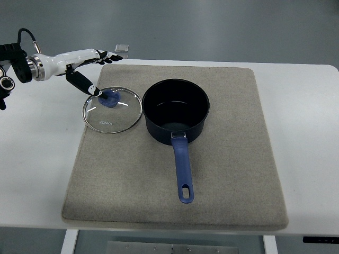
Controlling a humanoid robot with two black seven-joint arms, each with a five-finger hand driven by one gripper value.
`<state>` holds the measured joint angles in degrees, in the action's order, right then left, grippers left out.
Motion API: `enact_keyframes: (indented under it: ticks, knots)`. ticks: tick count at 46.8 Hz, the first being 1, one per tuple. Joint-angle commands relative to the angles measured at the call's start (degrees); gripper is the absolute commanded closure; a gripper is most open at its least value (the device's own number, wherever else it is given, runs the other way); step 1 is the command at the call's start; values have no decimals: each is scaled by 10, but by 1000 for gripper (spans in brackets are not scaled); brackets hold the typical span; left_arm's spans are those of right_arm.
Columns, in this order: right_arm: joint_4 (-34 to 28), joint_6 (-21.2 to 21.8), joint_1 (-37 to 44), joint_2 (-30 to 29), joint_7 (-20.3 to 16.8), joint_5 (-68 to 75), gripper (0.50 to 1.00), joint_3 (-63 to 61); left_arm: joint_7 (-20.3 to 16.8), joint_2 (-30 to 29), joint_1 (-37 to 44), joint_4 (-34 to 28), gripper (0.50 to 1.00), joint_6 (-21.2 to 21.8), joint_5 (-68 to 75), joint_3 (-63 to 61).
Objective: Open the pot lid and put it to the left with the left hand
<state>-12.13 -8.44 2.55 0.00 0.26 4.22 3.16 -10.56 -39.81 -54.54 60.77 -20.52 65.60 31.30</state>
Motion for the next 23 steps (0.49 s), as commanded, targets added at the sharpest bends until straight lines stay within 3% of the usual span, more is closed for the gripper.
enact_keyframes:
  ticks: [1, 23]
  knots:
    - [0, 0, 0, 0, 0, 0, 585, 0, 0, 0, 1, -6, 510, 0, -74, 0]
    - [0, 0, 0, 0, 0, 0, 585, 0, 1, 45, 5, -108, 510, -5, -470, 1]
